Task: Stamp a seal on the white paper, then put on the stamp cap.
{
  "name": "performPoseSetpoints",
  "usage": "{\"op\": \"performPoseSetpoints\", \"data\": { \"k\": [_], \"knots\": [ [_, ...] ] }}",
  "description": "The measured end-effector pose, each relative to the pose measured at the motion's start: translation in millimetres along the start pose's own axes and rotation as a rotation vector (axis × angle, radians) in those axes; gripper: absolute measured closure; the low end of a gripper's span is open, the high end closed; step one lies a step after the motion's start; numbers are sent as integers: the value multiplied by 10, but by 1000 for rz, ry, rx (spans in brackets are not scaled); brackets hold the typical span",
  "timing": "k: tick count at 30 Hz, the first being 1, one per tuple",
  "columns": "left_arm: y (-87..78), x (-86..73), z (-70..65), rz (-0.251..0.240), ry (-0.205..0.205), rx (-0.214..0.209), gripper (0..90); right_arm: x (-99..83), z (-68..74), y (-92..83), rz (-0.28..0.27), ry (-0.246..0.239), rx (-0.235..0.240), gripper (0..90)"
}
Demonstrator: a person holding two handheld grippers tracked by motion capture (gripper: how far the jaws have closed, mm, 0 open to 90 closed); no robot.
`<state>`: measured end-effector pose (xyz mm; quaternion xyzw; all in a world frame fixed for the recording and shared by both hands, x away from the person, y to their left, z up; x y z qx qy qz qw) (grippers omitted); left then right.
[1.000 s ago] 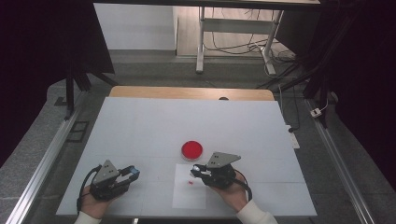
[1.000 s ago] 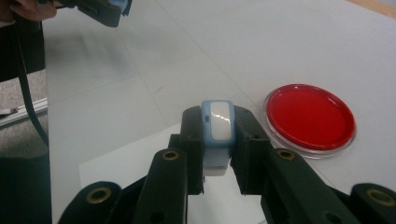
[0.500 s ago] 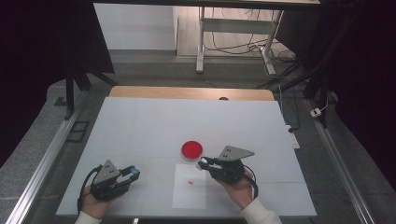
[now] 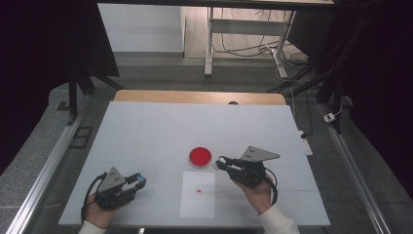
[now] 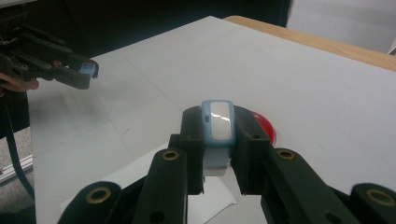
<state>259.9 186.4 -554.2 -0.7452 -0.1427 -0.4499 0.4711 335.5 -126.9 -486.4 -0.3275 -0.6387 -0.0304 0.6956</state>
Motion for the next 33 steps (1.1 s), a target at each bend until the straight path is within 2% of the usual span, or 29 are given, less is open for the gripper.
{"op": "performPoseSetpoints", "data": {
  "k": [33],
  "knots": [
    [23, 24, -17, -4, 5, -1, 649, 23, 17, -13, -14, 6, 7, 752]
  ]
}}
Point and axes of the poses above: each handheld gripper's, and its own axes: y roughly forward along the jaws, x roughly out of its top, z roughly to its left, the point moved 7 cm from there along y, roughly forward along the jaws, and after that the axes turned 7 degrees about -y, right-handed, at the moved point
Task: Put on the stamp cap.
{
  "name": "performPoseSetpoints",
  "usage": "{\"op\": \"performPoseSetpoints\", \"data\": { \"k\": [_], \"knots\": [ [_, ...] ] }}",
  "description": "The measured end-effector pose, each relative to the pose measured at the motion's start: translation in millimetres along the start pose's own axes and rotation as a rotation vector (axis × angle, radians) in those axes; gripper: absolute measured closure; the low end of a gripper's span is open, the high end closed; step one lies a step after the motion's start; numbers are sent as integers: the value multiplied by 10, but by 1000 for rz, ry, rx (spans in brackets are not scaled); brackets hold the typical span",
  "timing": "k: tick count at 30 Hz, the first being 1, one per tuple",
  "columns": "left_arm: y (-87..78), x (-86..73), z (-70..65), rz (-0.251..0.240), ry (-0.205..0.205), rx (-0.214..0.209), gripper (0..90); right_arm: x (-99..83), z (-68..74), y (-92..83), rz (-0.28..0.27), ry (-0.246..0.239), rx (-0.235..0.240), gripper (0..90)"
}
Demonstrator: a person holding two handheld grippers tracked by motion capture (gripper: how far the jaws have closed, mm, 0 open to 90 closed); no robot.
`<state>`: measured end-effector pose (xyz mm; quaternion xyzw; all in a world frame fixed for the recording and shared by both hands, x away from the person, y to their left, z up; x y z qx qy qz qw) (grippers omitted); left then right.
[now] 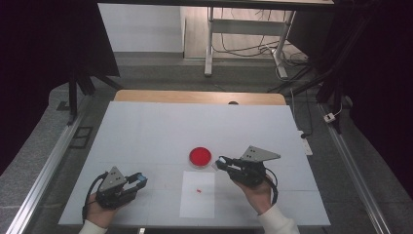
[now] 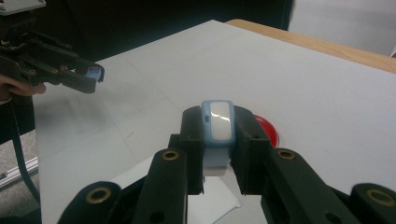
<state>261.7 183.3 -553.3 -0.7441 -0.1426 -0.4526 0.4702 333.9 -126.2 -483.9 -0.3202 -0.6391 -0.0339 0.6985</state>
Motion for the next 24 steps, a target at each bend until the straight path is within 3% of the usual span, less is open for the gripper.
{"op": "performPoseSetpoints", "data": {
  "k": [24],
  "knots": [
    [178, 91, -167, 15, 47, -31, 648, 5, 25, 13, -2, 0, 6, 751]
  ]
}}
Point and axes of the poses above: each handheld gripper's, and its own axes: y roughly forward along the jaws, x roughly out of its top, z roughly to its left, the point moved 7 cm from there along y, roughly forward along the jaws, and after that the axes turned 7 degrees about -y, right-handed, at the moved point
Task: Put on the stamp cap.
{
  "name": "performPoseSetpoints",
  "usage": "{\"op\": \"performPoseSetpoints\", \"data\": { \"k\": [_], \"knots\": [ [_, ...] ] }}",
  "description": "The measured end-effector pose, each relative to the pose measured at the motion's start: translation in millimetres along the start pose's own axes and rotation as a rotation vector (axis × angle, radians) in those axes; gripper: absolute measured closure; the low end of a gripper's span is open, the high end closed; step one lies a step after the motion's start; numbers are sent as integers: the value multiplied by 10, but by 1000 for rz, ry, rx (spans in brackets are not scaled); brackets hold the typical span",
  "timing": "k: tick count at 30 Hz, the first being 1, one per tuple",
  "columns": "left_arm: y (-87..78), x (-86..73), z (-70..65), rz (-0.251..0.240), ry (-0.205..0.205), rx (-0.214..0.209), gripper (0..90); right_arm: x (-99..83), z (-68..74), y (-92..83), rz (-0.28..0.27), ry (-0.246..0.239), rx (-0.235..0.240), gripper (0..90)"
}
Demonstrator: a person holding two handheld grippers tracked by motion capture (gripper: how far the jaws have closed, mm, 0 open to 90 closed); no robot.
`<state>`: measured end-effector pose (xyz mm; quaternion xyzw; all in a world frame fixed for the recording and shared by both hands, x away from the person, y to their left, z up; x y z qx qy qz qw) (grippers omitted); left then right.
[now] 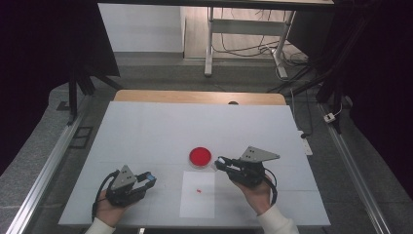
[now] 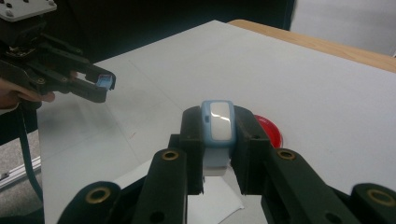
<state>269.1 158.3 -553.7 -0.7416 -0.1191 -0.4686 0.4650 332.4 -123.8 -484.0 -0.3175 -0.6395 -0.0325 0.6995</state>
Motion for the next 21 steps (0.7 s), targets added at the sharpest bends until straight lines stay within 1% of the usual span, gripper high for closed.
{"op": "performPoseSetpoints", "data": {
  "k": [21],
  "knots": [
    [195, 96, -149, 12, 38, -25, 649, -5, 14, 18, 1, 1, 2, 750]
  ]
}}
Point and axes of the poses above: each handheld gripper's, and its own axes: y roughly forward along the jaws, x roughly out of its top, z roughly to its left, the point moved 7 cm from there along y, roughly forward along the jaws, and after that the axes turned 7 degrees about -y, right-handed, at the moved point
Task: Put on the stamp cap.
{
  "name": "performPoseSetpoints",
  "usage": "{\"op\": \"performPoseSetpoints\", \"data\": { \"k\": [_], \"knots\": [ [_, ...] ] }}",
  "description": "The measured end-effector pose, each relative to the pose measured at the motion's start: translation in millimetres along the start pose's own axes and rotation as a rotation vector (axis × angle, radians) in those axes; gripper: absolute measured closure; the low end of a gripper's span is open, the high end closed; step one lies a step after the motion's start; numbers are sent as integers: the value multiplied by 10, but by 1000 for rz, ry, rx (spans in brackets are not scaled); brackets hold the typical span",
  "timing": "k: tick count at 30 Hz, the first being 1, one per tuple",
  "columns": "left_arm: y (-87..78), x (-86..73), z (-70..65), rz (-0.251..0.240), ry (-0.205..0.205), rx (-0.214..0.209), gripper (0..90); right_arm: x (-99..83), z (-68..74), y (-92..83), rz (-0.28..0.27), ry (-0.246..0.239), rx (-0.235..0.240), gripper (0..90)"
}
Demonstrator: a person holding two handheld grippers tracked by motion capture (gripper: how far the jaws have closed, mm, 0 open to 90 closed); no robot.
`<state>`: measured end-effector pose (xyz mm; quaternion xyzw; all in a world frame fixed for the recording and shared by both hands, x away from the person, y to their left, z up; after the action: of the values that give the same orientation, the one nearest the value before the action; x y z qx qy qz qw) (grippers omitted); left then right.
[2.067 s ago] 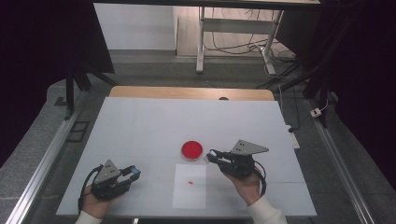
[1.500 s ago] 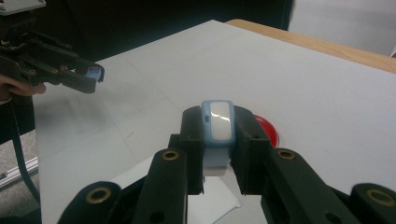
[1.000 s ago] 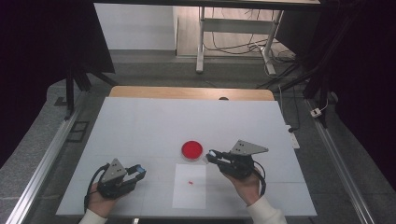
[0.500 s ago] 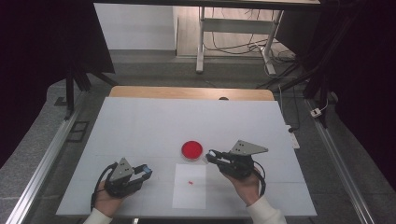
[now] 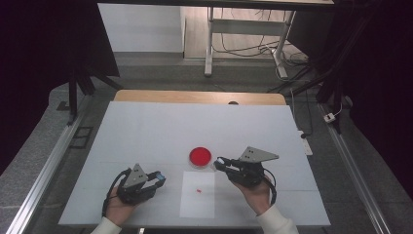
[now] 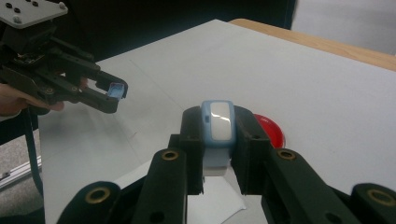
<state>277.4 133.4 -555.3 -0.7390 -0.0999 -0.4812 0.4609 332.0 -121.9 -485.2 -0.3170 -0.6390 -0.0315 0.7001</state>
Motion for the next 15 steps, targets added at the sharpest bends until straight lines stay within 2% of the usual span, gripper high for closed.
{"op": "performPoseSetpoints", "data": {
  "k": [15],
  "knots": [
    [174, 97, -122, 7, 27, -25, 649, -5, 7, 9, 1, 1, 1, 750]
  ]
}}
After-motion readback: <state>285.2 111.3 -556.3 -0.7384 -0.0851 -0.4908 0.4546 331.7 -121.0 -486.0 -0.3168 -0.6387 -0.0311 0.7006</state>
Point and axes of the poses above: each handheld gripper's, and its own axes: y roughly forward along the jaws, x roughly out of its top, z roughly to its left, the point moved 7 cm from there along y, roughly forward along the jaws, and after that the axes turned 7 degrees about -y, right-handed, at the moved point
